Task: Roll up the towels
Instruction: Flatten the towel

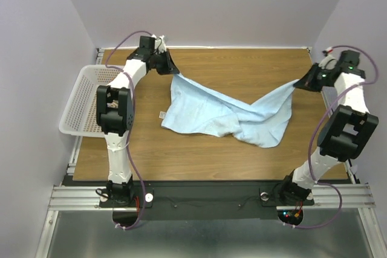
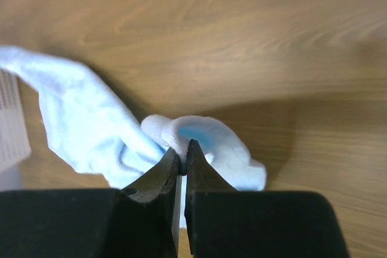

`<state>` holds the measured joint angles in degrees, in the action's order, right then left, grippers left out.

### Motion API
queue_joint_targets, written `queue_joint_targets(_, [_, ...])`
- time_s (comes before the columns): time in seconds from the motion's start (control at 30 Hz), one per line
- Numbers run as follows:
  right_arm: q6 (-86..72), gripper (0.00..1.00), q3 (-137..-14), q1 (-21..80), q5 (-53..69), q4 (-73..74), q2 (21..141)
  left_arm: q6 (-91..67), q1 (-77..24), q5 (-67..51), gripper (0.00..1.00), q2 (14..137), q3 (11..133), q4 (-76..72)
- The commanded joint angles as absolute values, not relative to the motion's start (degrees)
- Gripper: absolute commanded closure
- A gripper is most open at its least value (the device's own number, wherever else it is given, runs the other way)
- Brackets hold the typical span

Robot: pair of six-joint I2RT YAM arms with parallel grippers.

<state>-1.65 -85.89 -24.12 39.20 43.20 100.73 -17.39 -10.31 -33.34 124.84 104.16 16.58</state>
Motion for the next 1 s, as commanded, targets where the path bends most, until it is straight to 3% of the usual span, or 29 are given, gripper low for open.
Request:
queue_joint_targets(0.0, [-3.78,0.99,-92.63,-30.75,48.42,42.19,95.72,-14.32,-7.57,-33.66,1.0,108.21,103.72,13.54])
queue_joint_targets(0.3, [-5.36,0.99,-98.0,-36.82,51.59,42.19,87.38,-12.75,-4.57,-31.55,1.0,89.05,97.66,12.39])
queue_joint_targets(0.6, [-3.69,0.99,-94.22,-39.02,44.93,41.84,73.75,-11.87,-3.96,-31.03,1.0,70.87,84.91,12.83])
queue_joint_targets(0.8, [-2.72,0.99,-90.97,-39.11,37.1,41.57,65.14,-13.62,-3.96,-29.8,1.0,63.46,79.55,14.33])
queue_joint_targets(0.97, [-1.85,0.99,-87.72,-39.11,38.05,41.49,66.08,-17.92,-3.96,-28.04,1.0,62.49,76.83,14.41])
